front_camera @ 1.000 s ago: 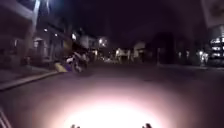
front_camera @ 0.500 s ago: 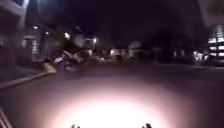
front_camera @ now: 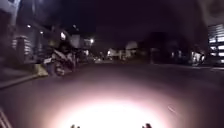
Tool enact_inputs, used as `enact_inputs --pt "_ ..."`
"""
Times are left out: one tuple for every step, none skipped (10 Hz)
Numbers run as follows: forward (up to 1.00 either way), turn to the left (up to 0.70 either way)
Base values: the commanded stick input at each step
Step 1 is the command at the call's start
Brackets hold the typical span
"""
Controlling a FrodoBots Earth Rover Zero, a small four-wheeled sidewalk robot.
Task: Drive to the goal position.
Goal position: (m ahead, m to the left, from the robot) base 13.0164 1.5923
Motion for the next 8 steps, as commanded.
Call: enact_inputs --pt "0.85 0.00" --pt "0.85 0.00" --pt "0.85 0.00" --pt "0.85 0.00" --pt "0.85 0.00" --pt "0.85 0.00" --pt "0.85 0.00" --pt "0.85 0.00"
